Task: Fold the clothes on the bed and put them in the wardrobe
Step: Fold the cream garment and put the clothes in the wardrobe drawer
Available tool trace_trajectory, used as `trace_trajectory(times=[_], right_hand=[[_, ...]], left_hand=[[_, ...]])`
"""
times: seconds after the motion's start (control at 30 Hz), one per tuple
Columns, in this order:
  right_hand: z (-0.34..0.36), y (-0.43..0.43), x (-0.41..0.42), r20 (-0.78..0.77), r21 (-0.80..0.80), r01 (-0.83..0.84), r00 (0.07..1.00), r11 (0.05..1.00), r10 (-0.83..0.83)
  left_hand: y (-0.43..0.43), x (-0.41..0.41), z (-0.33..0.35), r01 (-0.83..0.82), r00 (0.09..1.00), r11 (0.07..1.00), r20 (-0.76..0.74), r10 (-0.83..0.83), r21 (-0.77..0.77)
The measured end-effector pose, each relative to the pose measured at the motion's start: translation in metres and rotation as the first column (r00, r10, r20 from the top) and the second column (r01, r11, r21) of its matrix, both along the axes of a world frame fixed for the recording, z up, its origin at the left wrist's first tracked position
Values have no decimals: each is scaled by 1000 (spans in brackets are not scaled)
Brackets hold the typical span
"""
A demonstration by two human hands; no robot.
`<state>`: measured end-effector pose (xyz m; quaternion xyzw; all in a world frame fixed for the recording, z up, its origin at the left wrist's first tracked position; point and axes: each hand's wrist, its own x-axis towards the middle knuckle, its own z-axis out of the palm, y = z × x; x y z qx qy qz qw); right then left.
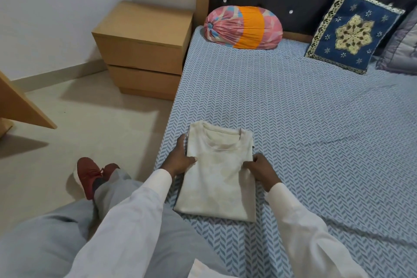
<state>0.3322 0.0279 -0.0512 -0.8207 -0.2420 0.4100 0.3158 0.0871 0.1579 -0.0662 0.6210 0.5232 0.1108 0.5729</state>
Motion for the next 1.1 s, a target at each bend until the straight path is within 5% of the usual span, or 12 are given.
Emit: trace_trajectory(times=[0.27, 0.7, 1.1], right_hand=[[-12, -5, 20, -256, 284, -121, 946, 951, 197], [17, 4, 6, 150, 49, -415, 902, 908, 404], [77, 60, -49, 377, 81, -465, 833, 882, 405]], left_hand=[[4, 8, 1, 189, 980, 979, -74, -183, 76], [-13, 28, 9, 200, 979, 954, -68, -190, 224], [41, -13, 34, 210, 972, 911, 23, -233, 355]])
